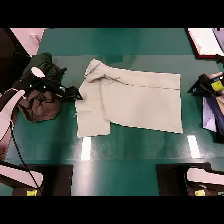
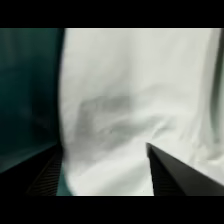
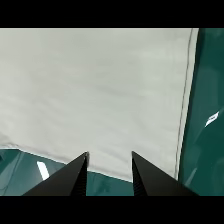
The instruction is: Fold the shirts.
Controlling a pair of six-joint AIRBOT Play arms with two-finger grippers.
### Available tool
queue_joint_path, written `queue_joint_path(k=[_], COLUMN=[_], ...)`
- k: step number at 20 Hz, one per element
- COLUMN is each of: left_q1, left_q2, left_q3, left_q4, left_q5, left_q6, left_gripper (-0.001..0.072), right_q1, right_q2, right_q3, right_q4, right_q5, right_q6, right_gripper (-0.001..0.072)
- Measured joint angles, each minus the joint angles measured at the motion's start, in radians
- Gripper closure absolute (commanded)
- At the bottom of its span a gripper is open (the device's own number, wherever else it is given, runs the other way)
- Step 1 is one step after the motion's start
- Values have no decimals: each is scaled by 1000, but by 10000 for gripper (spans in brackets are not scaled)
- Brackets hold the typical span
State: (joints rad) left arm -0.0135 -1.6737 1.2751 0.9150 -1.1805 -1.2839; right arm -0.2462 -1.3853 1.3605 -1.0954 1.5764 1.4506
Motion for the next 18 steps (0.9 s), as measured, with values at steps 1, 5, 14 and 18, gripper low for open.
queue_joint_path(k=[1, 5, 14, 18], left_q1=[-10, -40, -51, -51], left_q2=[0, -3, -2, 0], left_q3=[-7, -22, 62, 70], left_q4=[0, 5, -16, -16], left_q5=[5, 19, -78, -96], left_q6=[7, 22, 26, 26], left_gripper=[277, 679, 679, 681], right_q1=[-14, -94, -153, -108], right_q2=[25, 111, 108, 125], right_q3=[-42, -235, -627, -697], right_q4=[2, 2, 6, 11], right_q5=[-9, -54, -190, -259], right_q6=[-3, -18, -73, -80], right_gripper=[403, 301, 269, 695])
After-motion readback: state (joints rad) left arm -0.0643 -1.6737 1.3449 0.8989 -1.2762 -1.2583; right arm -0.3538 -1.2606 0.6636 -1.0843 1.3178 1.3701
